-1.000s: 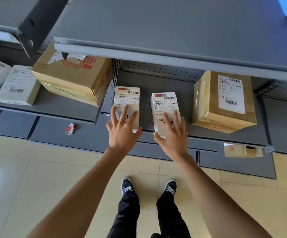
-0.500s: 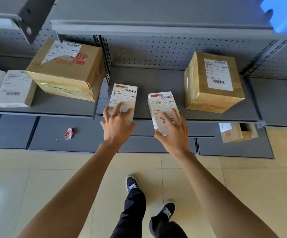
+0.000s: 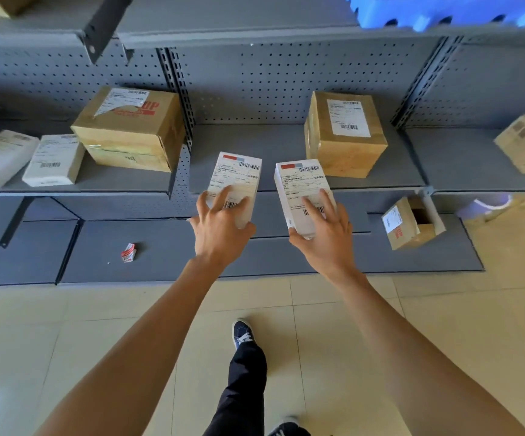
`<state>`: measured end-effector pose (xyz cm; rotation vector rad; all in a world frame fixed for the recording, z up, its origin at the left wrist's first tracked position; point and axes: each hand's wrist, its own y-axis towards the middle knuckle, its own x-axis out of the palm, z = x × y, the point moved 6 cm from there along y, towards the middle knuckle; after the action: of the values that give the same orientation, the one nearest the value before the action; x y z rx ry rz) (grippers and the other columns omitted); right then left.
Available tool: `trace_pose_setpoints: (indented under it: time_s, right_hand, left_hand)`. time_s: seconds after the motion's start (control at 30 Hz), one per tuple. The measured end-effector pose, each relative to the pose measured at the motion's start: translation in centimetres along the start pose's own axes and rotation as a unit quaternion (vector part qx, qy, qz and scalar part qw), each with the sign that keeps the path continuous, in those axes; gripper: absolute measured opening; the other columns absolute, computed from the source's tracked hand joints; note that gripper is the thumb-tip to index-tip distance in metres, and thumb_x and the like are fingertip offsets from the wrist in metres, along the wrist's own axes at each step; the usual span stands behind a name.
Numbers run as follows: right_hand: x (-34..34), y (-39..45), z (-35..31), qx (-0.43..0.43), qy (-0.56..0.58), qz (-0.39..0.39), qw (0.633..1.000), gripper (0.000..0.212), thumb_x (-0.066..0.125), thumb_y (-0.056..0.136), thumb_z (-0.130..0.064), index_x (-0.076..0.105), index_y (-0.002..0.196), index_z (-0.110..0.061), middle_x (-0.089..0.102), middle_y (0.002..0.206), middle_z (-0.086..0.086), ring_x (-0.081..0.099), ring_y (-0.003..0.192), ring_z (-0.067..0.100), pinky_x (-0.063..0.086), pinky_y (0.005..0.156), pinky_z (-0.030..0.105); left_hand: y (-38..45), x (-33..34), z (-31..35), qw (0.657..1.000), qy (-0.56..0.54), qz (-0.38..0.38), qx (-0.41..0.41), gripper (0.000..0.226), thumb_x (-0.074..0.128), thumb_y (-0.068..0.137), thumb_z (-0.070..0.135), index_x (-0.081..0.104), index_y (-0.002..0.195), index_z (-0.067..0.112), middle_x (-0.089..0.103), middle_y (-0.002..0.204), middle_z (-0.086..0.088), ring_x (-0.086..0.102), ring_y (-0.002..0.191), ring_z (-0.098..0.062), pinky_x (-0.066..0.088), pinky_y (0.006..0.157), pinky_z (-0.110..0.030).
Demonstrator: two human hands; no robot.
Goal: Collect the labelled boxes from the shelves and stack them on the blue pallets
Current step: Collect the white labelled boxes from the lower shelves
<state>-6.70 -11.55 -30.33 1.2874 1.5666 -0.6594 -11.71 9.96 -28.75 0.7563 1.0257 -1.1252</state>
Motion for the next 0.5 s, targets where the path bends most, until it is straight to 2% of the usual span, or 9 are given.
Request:
trace_pose_setpoints:
  time_s: [0.23,0.43,0.5]
  right_hand:
    - [-9.0,-7.6,1.0,0.002,-0.007,0.074,0.997,0.069,0.061,0.082,-0.057,0.049,0.144,-0.03,0.032,0.156,-0.004,0.039,0.127,0.03,0.044,0.096,0.046]
    - [-17.6,-13.7,3.6,0.028,-0.023,0.153,0.988,0.065,0.065,0.084,-0.054,0.053,0.141,-0.026,0.038,0.152,-0.002,0.041,0.125,0.026,0.038,0.098,0.041]
    - [-20.5,-15.2,4.9,0.046,-0.025,0.177,0.983,0.065,0.06,0.083,-0.058,0.055,0.14,-0.026,0.041,0.15,-0.002,0.043,0.125,0.025,0.037,0.102,0.041]
  left_hand:
    - [-7.9,-3.0,6.3,0.998,0.003,0.007,0.068,0.046,0.063,0.085,0.041,0.054,0.13,0.044,0.028,0.159,0.008,0.018,0.142,-0.039,0.039,0.101,-0.059]
    - [-12.0,-6.1,12.9,0.99,-0.02,0.018,0.138,0.045,0.061,0.085,0.039,0.058,0.129,0.044,0.033,0.158,0.009,0.019,0.142,-0.032,0.035,0.103,-0.055]
    - [-12.6,-7.3,15.4,0.986,-0.024,0.029,0.165,0.049,0.058,0.084,0.04,0.058,0.132,0.044,0.033,0.159,0.01,0.019,0.142,-0.029,0.035,0.103,-0.053]
